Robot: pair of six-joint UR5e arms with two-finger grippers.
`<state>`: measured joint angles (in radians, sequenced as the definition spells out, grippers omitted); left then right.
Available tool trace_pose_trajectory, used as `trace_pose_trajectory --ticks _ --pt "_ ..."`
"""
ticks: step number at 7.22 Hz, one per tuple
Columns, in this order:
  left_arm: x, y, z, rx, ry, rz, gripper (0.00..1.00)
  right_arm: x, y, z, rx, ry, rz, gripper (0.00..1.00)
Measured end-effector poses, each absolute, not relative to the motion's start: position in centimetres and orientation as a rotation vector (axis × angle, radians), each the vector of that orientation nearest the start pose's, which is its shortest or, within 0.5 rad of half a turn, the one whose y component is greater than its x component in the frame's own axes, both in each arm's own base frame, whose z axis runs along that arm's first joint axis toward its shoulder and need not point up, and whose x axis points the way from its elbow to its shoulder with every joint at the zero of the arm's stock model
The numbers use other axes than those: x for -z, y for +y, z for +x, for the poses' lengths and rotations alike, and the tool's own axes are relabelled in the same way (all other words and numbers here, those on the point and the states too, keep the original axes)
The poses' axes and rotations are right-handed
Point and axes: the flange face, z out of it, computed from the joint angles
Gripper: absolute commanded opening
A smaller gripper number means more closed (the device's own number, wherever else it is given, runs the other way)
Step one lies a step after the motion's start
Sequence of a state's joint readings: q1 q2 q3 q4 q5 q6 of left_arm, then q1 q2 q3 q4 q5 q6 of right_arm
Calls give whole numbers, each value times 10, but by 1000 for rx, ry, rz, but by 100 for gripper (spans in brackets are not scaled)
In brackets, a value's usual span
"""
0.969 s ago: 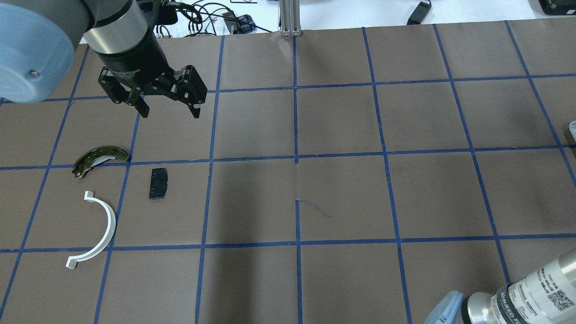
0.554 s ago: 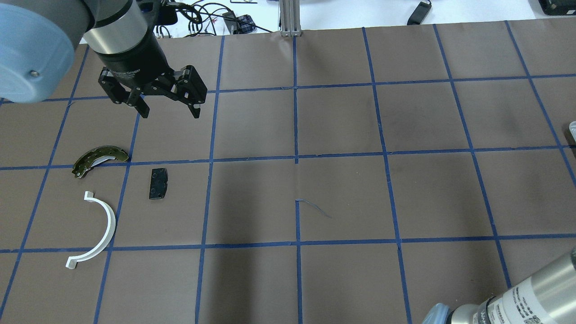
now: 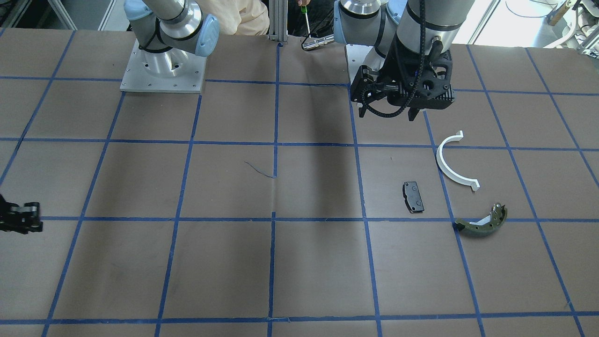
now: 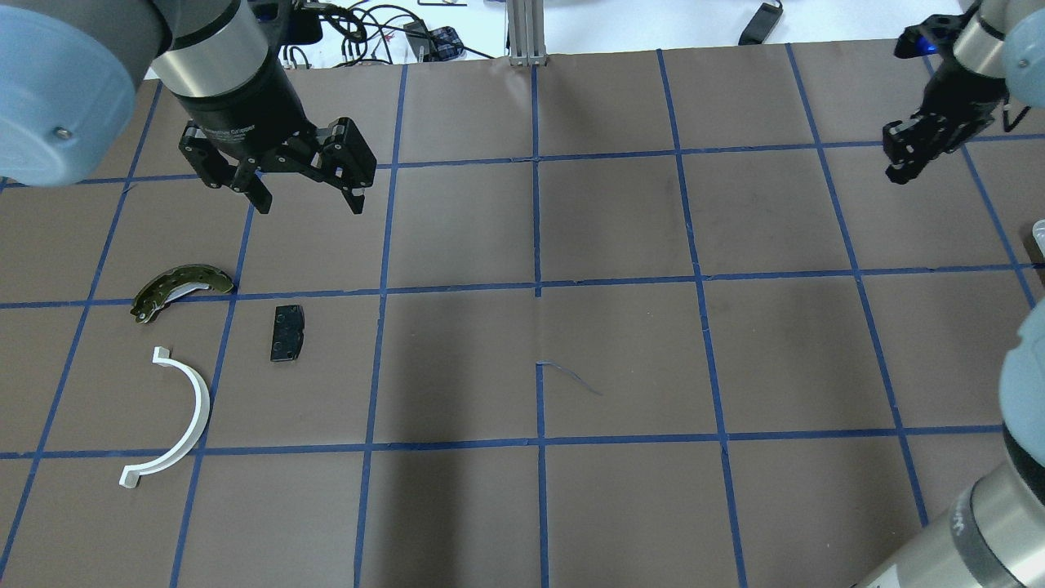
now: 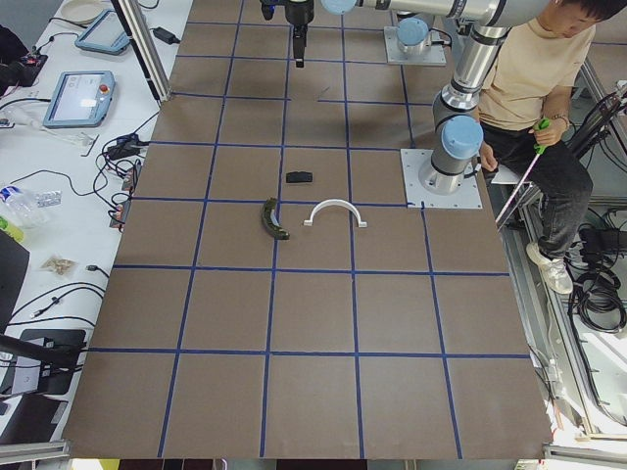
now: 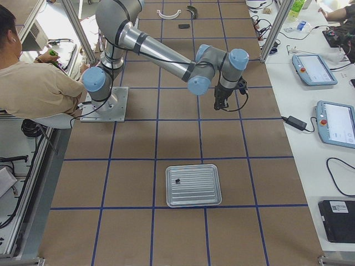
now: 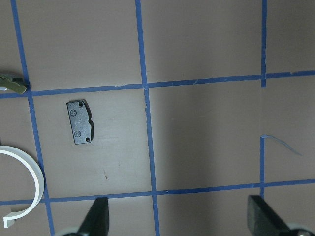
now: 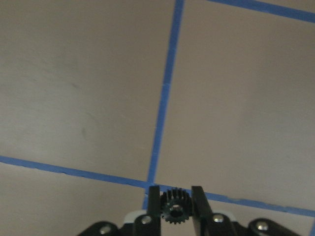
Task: Place bearing gear from tray to pile
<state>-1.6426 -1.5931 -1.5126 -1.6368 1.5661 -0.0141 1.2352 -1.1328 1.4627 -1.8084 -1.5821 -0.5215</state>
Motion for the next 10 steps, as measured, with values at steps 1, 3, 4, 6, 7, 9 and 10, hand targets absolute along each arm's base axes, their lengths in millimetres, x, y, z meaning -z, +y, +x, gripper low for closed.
trace_pose_trajectory --ticks 1,3,4,6,7,9,10 --pt "-500 -487 -169 -46 3143 95 100 -306 -649 -42 -144 3075 -257 0" --pt "-498 -488 -168 -47 3145 90 100 -298 -644 55 -159 3063 -178 0" --pt "-498 -489 -168 -48 3146 86 100 -297 -638 105 -149 3072 -155 0" --pt "-499 -488 -167 -44 3146 88 100 -284 -615 201 -58 3087 -127 0" --pt "-500 -488 -166 -44 3145 88 100 -272 -596 244 0 3086 -99 0" --pt "-500 -488 -166 -44 3144 84 100 -247 -556 307 51 3073 -54 0" --pt "-499 -488 -166 -47 3143 86 100 -239 -536 333 41 3063 -42 0"
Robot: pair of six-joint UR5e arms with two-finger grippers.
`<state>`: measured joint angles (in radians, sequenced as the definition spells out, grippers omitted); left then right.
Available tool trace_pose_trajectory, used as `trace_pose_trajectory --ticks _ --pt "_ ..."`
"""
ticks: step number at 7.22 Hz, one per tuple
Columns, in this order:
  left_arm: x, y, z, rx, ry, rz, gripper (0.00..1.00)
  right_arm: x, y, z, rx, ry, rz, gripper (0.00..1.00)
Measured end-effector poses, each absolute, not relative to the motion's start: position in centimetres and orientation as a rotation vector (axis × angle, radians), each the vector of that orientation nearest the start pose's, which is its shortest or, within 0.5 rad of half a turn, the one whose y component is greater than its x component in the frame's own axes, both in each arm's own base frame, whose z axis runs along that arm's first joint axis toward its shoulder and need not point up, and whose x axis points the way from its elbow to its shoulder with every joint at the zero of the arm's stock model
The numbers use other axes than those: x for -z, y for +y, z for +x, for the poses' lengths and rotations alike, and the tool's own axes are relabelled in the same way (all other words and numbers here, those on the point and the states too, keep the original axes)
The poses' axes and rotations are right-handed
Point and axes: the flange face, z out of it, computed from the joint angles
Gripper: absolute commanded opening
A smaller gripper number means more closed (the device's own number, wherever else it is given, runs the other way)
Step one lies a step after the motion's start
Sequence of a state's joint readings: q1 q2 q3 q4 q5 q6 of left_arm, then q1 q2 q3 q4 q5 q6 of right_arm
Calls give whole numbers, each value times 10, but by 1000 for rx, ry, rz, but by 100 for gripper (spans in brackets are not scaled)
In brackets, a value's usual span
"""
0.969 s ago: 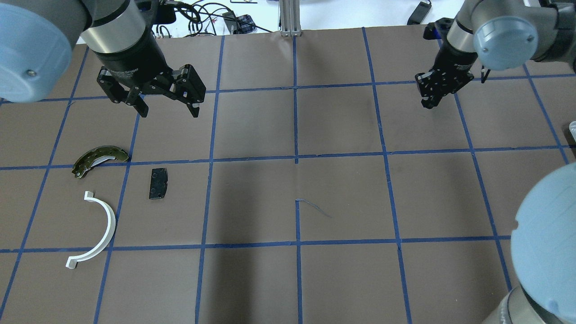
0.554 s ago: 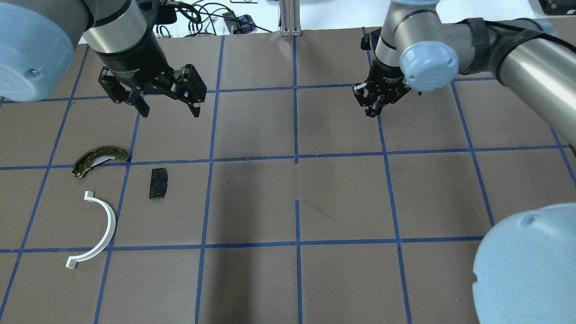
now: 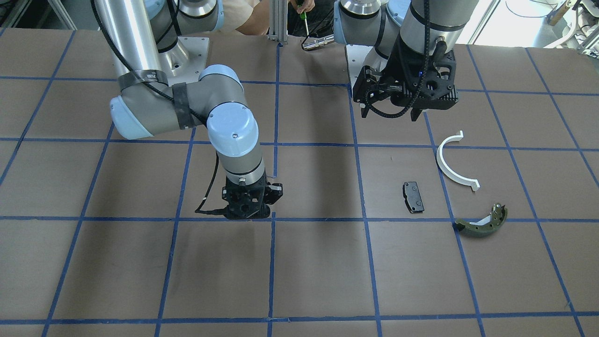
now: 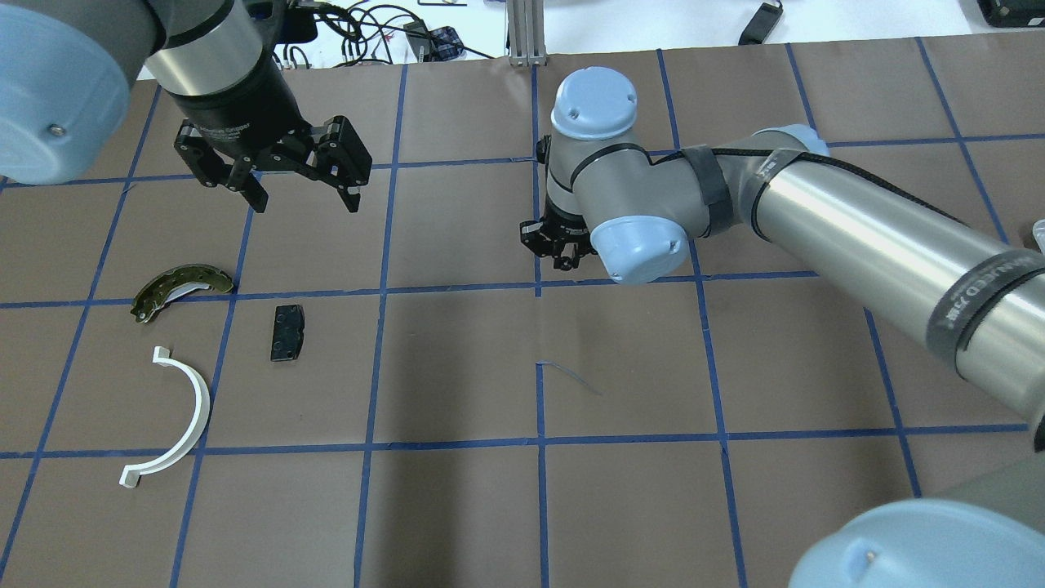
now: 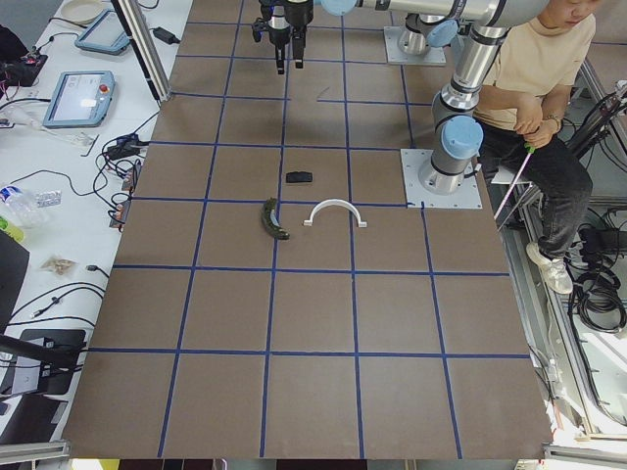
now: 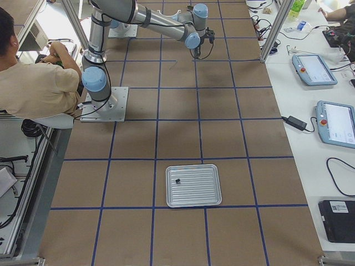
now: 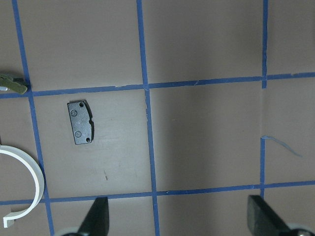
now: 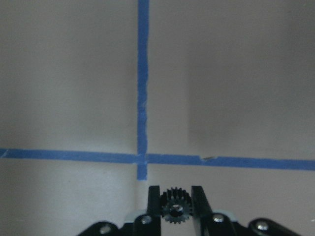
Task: Place bearing gear from tray to pile
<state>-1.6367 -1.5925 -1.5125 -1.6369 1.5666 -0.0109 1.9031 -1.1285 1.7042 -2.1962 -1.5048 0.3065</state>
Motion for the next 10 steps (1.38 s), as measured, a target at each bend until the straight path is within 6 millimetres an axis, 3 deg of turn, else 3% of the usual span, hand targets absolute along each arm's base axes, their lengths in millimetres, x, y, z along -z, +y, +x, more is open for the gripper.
trace_pose_trajectory --ticks 2,3,4,6,8,9,10 --pt "-500 -487 -166 -46 3141 90 100 -219 -502 375 -7 3058 -43 0" --pt "-499 -487 -167 -46 3142 92 100 -200 -491 385 -34 3063 -56 37" --pt "-498 -488 -168 -48 3142 93 100 -185 -484 392 -35 3063 -64 99" --pt "-497 -489 -169 -49 3143 88 100 -187 -485 397 22 3049 -67 100" --pt "-498 -489 -168 -46 3143 89 100 -216 -502 378 86 3040 -42 100" --pt "-498 -489 -168 -46 3143 90 100 -235 -515 348 84 3050 -18 100" --pt "-497 -490 -169 -49 3142 89 100 -255 -532 303 60 3066 12 100"
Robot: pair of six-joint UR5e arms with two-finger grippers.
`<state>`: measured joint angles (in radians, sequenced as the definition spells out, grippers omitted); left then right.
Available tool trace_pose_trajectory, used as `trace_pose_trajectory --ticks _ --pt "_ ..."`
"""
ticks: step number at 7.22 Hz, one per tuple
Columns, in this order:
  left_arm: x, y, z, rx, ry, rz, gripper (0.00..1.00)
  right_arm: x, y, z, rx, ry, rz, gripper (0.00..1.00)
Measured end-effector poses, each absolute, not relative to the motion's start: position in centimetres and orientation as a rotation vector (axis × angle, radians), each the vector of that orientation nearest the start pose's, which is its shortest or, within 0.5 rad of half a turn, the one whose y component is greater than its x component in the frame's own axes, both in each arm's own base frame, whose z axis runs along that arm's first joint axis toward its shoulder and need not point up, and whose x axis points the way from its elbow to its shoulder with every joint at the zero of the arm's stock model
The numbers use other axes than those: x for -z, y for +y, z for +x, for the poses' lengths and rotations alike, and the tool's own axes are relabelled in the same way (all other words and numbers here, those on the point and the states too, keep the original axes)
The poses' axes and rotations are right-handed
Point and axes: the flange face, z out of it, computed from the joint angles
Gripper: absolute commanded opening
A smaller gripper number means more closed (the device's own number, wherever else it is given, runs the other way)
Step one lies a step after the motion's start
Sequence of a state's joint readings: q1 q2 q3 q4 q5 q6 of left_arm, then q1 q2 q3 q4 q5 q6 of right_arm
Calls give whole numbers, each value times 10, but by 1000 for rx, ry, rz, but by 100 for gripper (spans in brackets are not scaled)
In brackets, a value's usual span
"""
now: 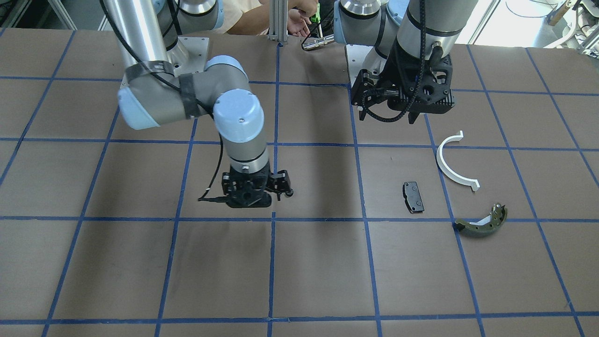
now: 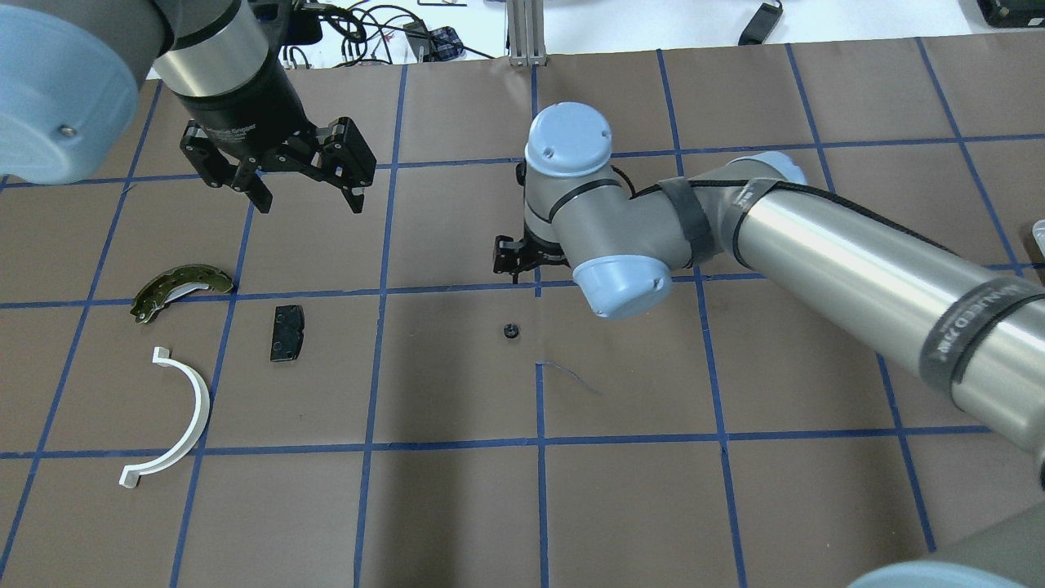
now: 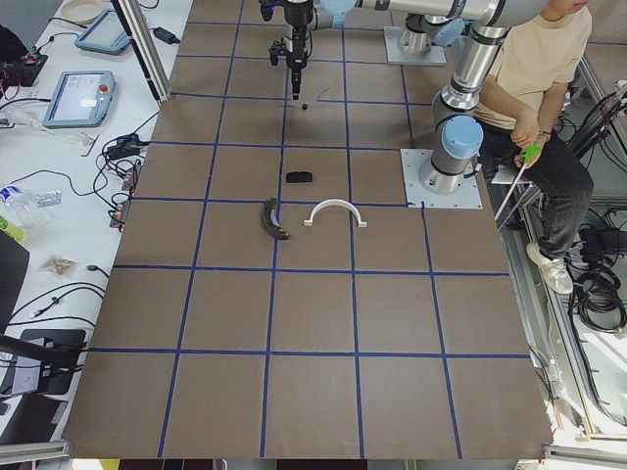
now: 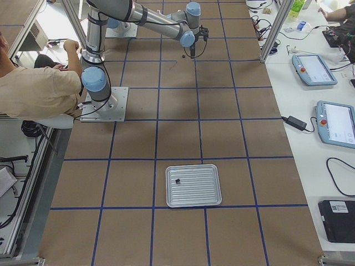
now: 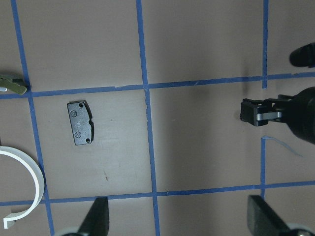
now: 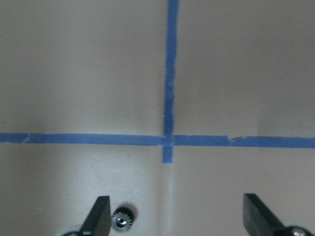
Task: Place bearing gear from tray to pile
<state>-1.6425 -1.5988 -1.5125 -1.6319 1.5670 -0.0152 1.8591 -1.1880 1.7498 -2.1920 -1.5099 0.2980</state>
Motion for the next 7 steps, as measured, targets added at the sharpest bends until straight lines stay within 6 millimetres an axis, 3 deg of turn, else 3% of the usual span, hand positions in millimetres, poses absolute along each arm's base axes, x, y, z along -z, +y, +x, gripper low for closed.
trace_pose_trajectory --ticks 1,3,5,7 --pt "-497 -489 -169 -46 3142 95 100 -273 -548 248 37 3078 27 100" --pt "-498 -489 -169 -45 3143 101 100 -292 -570 138 -4 3113 -24 100" --pt "-499 -488 -169 -42 3143 103 100 -301 -578 52 -17 3145 -121 100" --pt "-499 -488 -169 -41 3143 103 100 -304 -573 -28 -76 3162 -196 100"
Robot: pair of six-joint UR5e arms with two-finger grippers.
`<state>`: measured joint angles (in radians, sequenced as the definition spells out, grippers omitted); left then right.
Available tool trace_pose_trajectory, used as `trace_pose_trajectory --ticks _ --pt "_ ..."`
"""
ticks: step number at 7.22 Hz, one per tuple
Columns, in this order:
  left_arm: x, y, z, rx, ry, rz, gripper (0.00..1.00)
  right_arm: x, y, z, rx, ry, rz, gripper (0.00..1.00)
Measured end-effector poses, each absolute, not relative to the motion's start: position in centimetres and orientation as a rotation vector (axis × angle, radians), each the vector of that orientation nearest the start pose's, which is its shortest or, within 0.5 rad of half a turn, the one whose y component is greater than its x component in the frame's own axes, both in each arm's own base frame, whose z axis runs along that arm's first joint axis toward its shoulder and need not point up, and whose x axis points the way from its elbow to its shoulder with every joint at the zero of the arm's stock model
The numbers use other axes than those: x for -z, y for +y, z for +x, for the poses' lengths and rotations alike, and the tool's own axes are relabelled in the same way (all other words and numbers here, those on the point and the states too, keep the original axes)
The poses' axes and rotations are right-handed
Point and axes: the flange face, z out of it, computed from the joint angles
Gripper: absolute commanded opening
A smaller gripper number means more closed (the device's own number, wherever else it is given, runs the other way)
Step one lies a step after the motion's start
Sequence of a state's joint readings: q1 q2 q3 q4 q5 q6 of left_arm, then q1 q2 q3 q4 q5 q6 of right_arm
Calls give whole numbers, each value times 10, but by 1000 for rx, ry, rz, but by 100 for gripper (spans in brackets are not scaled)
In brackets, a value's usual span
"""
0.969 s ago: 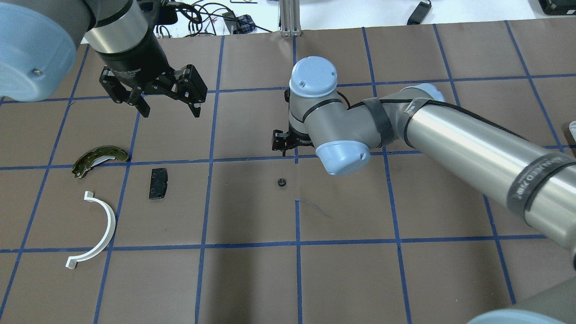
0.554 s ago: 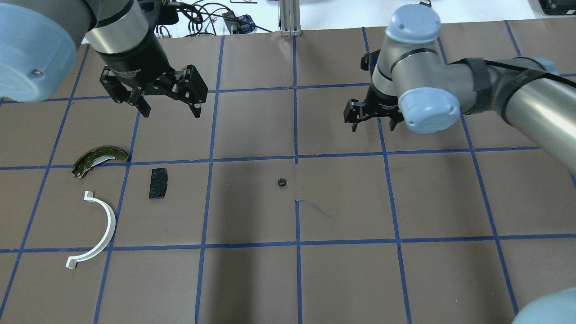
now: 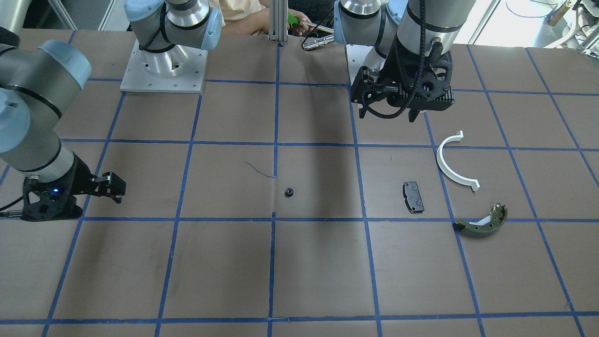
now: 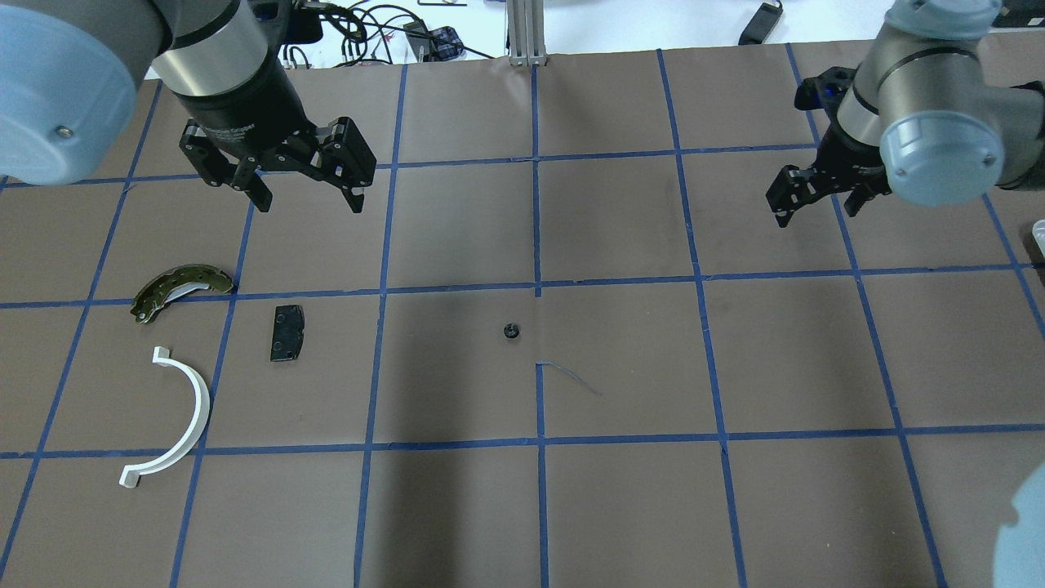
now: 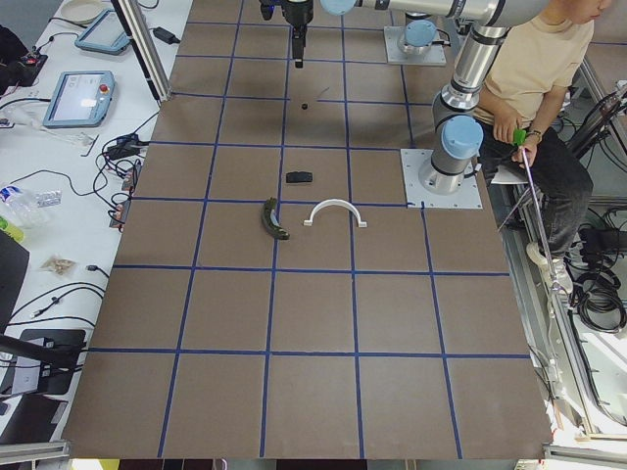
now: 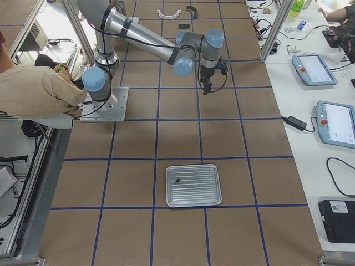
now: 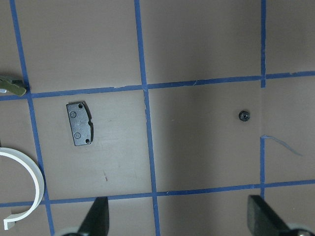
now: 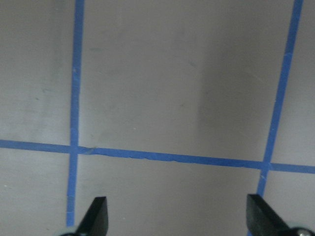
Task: Place bearing gear from tray to pile
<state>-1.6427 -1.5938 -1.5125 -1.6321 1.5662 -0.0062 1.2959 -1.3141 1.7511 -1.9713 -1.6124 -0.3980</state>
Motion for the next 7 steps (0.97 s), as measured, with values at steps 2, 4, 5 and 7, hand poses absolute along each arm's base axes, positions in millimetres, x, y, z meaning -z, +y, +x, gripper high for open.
trace_pose_trajectory --ticks 2,4,5,7 --pt "-499 -489 -168 -42 3144 100 100 -310 -561 -109 -94 3149 -281 100" --pt "-496 -495 -166 -52 3147 87 100 -315 -537 -200 -86 3132 -404 100" --pt "-489 -500 -166 -74 3145 78 100 -314 -520 -246 -86 3122 -449 99" --pt "-465 -513 -169 -145 3145 47 100 -302 -490 -321 -105 3094 -522 95"
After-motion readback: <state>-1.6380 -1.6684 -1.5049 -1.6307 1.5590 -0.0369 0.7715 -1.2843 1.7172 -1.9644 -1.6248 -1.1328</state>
